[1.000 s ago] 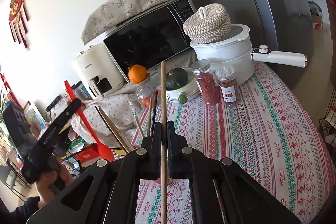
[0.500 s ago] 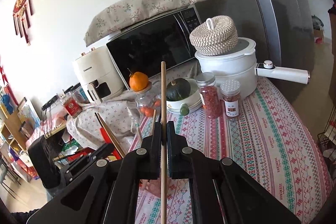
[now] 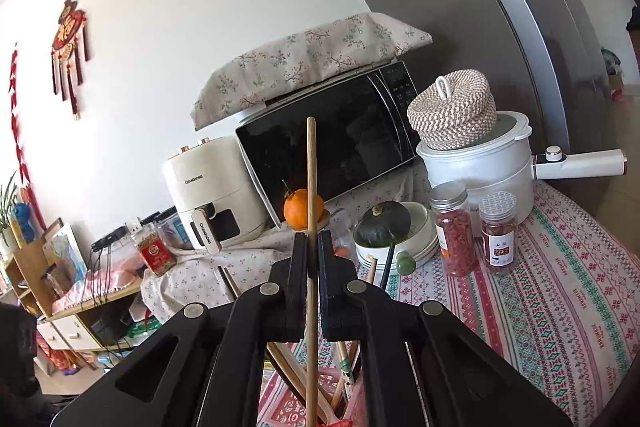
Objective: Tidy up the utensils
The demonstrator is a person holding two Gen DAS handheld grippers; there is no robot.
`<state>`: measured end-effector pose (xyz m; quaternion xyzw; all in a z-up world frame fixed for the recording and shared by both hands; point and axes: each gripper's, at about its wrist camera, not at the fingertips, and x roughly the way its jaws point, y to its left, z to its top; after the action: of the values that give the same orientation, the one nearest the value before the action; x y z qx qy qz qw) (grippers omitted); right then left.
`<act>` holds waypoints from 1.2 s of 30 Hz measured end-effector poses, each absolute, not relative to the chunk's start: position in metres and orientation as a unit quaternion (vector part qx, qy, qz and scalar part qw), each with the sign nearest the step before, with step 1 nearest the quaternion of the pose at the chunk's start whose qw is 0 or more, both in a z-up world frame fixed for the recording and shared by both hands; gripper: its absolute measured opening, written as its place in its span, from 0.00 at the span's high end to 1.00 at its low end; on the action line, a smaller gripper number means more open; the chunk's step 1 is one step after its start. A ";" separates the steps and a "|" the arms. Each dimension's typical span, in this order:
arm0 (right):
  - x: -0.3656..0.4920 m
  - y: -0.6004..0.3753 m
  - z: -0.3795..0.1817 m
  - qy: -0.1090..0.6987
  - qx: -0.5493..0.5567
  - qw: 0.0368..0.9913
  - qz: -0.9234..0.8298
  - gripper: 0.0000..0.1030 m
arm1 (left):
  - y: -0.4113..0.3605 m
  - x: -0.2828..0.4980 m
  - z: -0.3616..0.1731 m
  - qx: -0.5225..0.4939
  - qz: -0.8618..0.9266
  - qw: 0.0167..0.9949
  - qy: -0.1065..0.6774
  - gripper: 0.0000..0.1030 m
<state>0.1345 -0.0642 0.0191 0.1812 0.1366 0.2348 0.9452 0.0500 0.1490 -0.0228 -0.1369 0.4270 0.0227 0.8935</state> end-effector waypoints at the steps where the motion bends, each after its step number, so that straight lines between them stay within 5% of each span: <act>1: 0.134 -0.061 0.016 0.128 0.182 0.947 0.230 0.96 | 0.152 0.050 -0.029 -0.136 0.028 0.888 0.439 0.19; 14: 0.124 -0.002 -0.020 0.004 0.168 0.978 0.124 0.96 | 0.169 0.045 -0.037 -0.108 0.039 0.883 0.456 0.18; 22: 0.111 0.006 -0.032 0.007 0.169 0.979 0.111 0.93 | 0.175 0.045 -0.039 -0.108 0.054 0.885 0.450 0.11; 26: 0.105 -0.010 -0.014 0.025 0.166 0.977 0.135 0.68 | 0.173 0.044 -0.036 -0.109 0.057 0.888 0.443 0.03; 29: 0.099 -0.025 0.005 0.037 0.150 0.978 0.142 0.63 | 0.168 0.044 -0.034 -0.108 0.068 0.887 0.445 0.01; 36: 0.076 -0.057 0.055 0.115 0.070 0.975 0.177 0.32 | 0.134 0.035 -0.020 -0.083 0.075 0.893 0.436 0.01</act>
<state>0.0756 -0.0567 0.0553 0.0703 0.1155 0.1775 0.9748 0.0345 0.1345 -0.0201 -0.0829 0.4358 0.0746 0.8931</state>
